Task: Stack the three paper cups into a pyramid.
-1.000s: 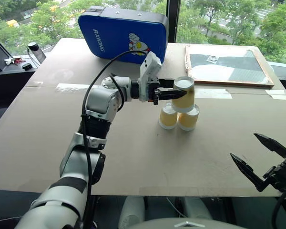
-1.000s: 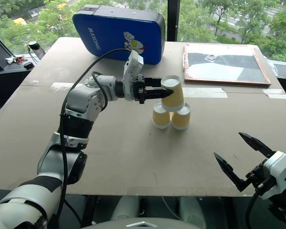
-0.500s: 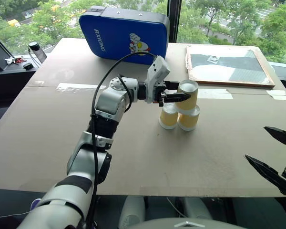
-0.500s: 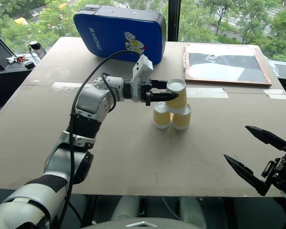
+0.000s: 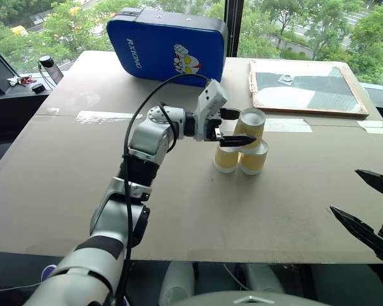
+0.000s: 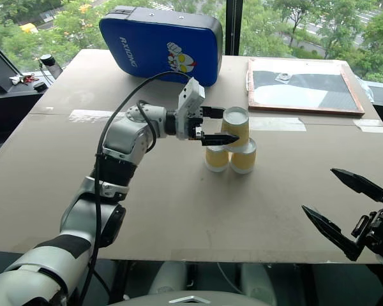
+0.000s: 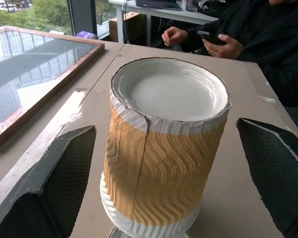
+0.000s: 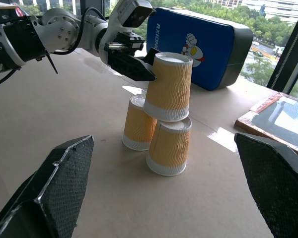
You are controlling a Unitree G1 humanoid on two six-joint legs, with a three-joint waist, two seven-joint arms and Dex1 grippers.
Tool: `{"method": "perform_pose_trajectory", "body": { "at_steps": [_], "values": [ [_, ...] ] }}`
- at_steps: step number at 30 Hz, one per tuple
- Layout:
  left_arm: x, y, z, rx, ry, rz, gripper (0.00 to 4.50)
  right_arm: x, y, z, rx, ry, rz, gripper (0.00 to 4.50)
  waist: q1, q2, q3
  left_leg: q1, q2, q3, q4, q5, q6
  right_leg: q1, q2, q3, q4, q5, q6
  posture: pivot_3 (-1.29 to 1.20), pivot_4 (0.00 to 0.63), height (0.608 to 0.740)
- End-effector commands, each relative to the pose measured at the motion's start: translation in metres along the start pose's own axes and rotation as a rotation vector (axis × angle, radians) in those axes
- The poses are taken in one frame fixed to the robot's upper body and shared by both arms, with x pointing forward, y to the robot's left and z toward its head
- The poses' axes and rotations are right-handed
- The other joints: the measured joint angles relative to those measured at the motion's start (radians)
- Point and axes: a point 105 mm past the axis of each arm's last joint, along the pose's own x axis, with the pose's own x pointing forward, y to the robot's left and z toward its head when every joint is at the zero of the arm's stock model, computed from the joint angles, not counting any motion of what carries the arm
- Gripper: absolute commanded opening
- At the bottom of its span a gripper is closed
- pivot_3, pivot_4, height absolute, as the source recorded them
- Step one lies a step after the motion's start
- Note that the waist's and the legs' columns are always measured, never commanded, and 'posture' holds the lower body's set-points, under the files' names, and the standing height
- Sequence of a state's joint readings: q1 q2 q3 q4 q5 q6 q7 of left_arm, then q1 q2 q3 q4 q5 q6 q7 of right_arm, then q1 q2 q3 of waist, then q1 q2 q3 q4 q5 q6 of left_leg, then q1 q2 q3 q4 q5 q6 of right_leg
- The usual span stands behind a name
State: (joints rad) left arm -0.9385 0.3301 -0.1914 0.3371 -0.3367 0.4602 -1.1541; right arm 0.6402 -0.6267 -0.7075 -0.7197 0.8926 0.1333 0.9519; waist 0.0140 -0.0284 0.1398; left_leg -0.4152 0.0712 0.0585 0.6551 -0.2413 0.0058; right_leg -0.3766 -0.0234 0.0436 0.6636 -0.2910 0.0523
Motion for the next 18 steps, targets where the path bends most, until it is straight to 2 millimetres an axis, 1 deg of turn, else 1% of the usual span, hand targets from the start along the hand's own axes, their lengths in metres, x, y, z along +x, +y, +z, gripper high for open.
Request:
{"method": "perform_pose_trajectory", "body": {
  "at_steps": [1, 4, 6, 9, 10, 12, 15, 17, 18],
  "values": [
    [-0.012, 0.003, 0.034, 0.084, -0.078, 0.049, 4.44, 0.001, 0.002, 0.005, -0.023, -0.005, 0.007, 4.50, 0.000, 0.000, 0.000, 0.000, 0.000, 0.000, 0.000, 0.000, 0.000, 0.000, 0.000, 0.000, 0.000, 0.000, 0.000, 0.00, 0.150, 0.740],
    [-0.024, 0.003, 0.041, 0.095, -0.076, 0.080, 4.44, 0.001, 0.001, 0.003, -0.020, -0.001, -0.001, 4.50, -0.002, 0.000, 0.000, 0.000, 0.000, 0.000, 0.000, 0.000, 0.000, 0.000, 0.000, 0.000, 0.000, 0.000, 0.000, 0.00, 0.150, 0.740],
    [-0.035, 0.003, 0.049, 0.088, -0.104, 0.111, 4.44, 0.002, 0.000, 0.001, -0.020, 0.000, -0.014, 4.50, -0.002, 0.000, 0.000, 0.000, 0.000, 0.000, 0.000, 0.000, 0.000, 0.000, 0.000, 0.000, 0.000, 0.000, 0.000, 0.00, 0.150, 0.740],
    [-0.057, 0.003, 0.066, 0.052, -0.182, 0.170, 4.44, 0.004, -0.002, -0.004, -0.008, 0.003, -0.021, 4.50, -0.001, 0.000, 0.000, 0.000, 0.000, 0.000, 0.000, 0.000, 0.000, 0.000, 0.000, 0.000, 0.000, 0.000, 0.000, 0.00, 0.150, 0.740],
    [-0.066, 0.003, 0.069, 0.041, -0.209, 0.192, 4.44, 0.005, -0.003, -0.005, -0.005, 0.003, -0.021, 4.50, -0.001, 0.000, 0.000, 0.000, 0.000, 0.000, 0.000, 0.000, 0.000, 0.000, 0.000, 0.000, 0.000, 0.000, 0.000, 0.00, 0.150, 0.740],
    [-0.077, 0.002, 0.072, 0.031, -0.250, 0.222, 4.44, 0.006, -0.005, -0.007, -0.003, 0.000, -0.023, 4.50, -0.001, 0.001, 0.000, 0.000, 0.000, 0.000, 0.000, 0.000, 0.000, 0.000, 0.000, 0.000, 0.000, 0.000, 0.000, 0.00, 0.150, 0.740],
    [-0.093, 0.003, 0.070, 0.010, -0.308, 0.294, 4.44, 0.009, -0.009, -0.008, 0.001, -0.009, -0.022, 4.50, -0.001, 0.001, 0.000, 0.001, 0.001, 0.000, 0.000, 0.000, 0.000, 0.000, 0.000, 0.000, 0.000, 0.000, 0.000, 0.00, 0.150, 0.740],
    [-0.099, 0.005, 0.062, 0.021, -0.306, 0.349, 4.44, 0.011, -0.011, -0.010, 0.002, -0.014, -0.021, 4.50, 0.001, 0.001, 0.000, 0.001, 0.000, 0.000, 0.000, 0.000, -0.001, 0.000, 0.000, 0.000, 0.001, 0.000, 0.000, 0.00, 0.150, 0.740],
    [-0.105, 0.007, 0.054, 0.000, -0.308, 0.385, 4.44, 0.012, -0.012, -0.011, 0.003, -0.015, -0.021, 4.50, 0.001, 0.000, 0.000, 0.001, 0.000, 0.000, 0.000, 0.000, -0.001, 0.000, 0.000, 0.000, 0.001, 0.000, 0.000, 0.00, 0.150, 0.740]
  ]
}}
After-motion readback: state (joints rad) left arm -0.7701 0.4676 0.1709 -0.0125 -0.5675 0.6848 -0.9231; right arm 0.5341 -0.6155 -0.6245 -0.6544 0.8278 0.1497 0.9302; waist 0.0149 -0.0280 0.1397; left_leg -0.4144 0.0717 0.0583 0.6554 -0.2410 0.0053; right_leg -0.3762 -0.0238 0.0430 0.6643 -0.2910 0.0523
